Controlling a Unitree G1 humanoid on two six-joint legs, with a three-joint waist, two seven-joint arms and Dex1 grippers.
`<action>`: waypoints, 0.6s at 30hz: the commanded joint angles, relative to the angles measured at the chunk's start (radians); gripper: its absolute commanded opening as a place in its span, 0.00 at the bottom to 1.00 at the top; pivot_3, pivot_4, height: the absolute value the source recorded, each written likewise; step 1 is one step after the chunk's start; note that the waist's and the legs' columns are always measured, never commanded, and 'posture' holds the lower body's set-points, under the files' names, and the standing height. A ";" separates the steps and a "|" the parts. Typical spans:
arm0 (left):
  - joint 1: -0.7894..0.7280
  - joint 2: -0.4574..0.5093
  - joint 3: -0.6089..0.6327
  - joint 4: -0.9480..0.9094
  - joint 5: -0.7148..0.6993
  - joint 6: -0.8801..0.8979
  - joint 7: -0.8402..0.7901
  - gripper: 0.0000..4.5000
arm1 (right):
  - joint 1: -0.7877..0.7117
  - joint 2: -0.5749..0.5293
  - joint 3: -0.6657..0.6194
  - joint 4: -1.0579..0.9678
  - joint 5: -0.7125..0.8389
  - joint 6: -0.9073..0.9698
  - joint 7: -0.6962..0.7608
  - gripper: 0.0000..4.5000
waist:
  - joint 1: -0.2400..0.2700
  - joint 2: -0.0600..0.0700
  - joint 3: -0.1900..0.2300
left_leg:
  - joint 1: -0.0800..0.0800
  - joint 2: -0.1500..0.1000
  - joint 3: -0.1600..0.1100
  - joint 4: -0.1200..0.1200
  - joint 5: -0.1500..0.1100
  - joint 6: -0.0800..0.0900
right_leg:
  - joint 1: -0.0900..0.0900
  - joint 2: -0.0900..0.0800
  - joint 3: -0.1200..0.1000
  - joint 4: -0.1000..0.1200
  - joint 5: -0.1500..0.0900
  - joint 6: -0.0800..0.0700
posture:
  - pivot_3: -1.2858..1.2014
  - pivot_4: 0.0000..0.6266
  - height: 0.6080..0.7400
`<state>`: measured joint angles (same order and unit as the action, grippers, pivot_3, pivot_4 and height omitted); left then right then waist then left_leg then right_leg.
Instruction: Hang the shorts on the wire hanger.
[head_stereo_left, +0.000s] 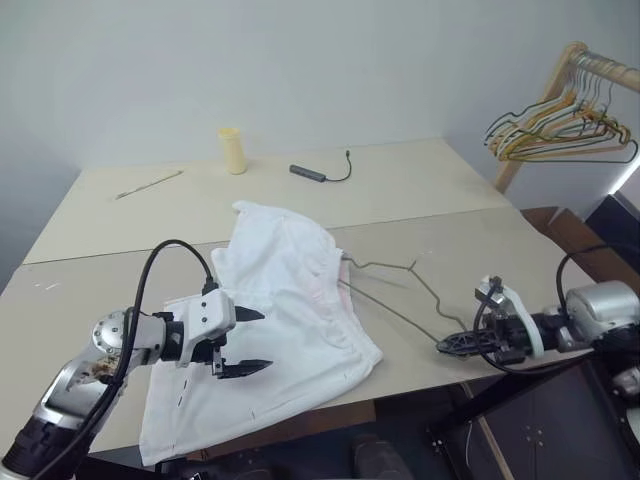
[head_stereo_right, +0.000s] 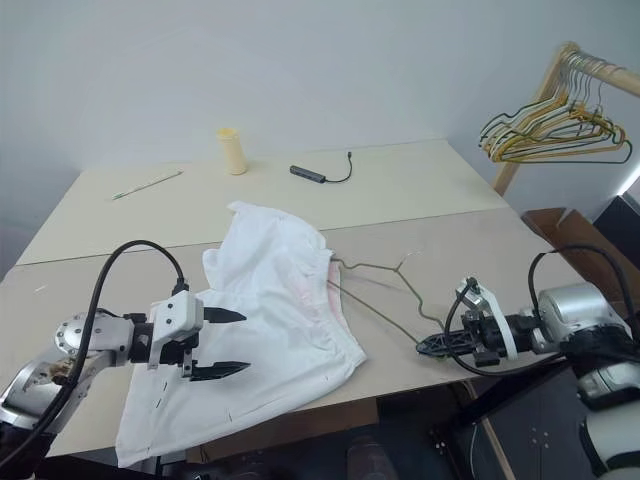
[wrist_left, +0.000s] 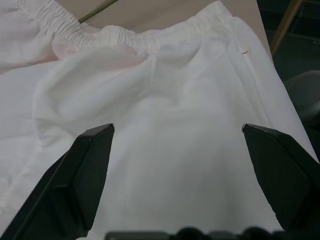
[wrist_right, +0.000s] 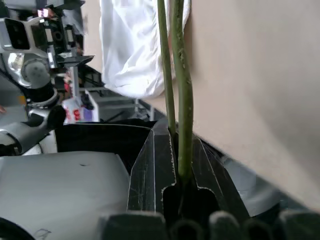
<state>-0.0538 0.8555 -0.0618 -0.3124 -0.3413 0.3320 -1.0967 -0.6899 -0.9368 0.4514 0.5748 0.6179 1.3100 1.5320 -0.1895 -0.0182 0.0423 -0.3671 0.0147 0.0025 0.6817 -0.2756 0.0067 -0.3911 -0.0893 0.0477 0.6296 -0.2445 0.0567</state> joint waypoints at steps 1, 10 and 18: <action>0.004 0.000 0.017 -0.039 0.003 0.000 0.019 0.99 | -0.079 0.041 0.030 0.131 -0.076 -0.074 0.073 0.00 | 0.002 0.000 0.000 | 0.000 0.000 0.000 0.000 0.000 0.000 | 0.000 0.000 0.000 0.000 0.000 0.000 | 0.46 0.00 1.00; 0.044 -0.002 0.036 -0.067 -0.001 0.008 0.061 0.99 | -0.167 0.132 0.074 0.290 -0.130 -0.173 0.082 0.00 | 0.014 0.000 0.000 | 0.000 -0.001 -0.003 0.000 0.000 0.000 | 0.000 -0.001 -0.001 0.001 0.001 -0.001 | 0.47 0.00 1.00; 0.036 -0.012 0.031 -0.061 0.000 0.009 0.077 0.99 | -0.239 0.190 -0.021 0.450 -0.183 -0.237 0.082 0.00 | 0.013 0.001 0.000 | 0.000 -0.001 -0.003 0.001 0.000 0.000 | 0.000 -0.001 -0.001 0.002 0.001 -0.001 | 0.46 0.00 1.00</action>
<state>0.0003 0.8458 -0.0530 -0.3555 -0.3404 0.3468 -1.0270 -0.8946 -0.7494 0.4808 1.0029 0.4405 1.1014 1.5510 -0.1770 -0.0177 0.0421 -0.3671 0.0137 -0.0008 0.6822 -0.2755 0.0066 -0.3913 -0.0904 0.0468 0.6315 -0.2433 0.0555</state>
